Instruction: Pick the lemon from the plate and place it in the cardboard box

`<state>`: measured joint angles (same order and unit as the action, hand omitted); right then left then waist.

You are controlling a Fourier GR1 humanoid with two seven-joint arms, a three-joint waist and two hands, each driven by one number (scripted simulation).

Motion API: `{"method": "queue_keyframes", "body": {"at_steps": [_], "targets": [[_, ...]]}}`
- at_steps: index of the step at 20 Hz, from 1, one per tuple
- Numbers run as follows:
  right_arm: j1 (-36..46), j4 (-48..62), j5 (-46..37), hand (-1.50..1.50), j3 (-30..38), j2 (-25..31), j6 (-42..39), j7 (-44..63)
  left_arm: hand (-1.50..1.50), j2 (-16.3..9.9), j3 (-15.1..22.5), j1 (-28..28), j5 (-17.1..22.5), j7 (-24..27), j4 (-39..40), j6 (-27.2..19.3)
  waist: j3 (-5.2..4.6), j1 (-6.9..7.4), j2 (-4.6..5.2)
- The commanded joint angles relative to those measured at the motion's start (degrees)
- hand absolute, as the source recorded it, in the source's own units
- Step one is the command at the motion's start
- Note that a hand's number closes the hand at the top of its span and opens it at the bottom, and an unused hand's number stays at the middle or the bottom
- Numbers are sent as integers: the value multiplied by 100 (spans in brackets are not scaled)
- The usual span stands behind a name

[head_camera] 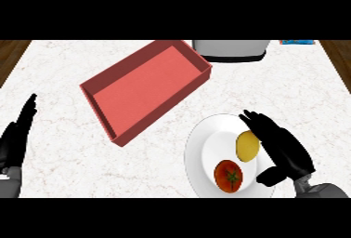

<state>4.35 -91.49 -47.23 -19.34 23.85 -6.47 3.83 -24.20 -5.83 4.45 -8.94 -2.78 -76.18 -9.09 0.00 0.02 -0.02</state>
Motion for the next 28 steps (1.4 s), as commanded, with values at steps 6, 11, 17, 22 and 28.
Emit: {"method": "queue_keyframes", "body": {"at_steps": [6, 11, 17, 22, 28], "targets": [[-363, -349, -648, -150, -155, -414, -329, 118, 0, 14, -313, -83, -43, -274, -452, 369, 0, 6, -4], [-182, 27, -993, -150, -135, -735, -481, 607, 0, 207, -168, 236, -395, -471, -302, 179, 1, -6, 1], [255, 984, -1284, -150, 134, -1050, -313, 467, 0, 321, -355, -127, -384, -131, -410, 339, 0, 10, 1], [660, 1390, -1655, 150, 489, -795, 898, -52, 0, 189, -390, -123, -209, -362, -597, 602, 7, 58, -4], [554, 1140, -2054, 150, 562, -727, 1430, -73, 0, 281, -468, 240, -413, -198, -67, 376, 1, -14, -2]]}}
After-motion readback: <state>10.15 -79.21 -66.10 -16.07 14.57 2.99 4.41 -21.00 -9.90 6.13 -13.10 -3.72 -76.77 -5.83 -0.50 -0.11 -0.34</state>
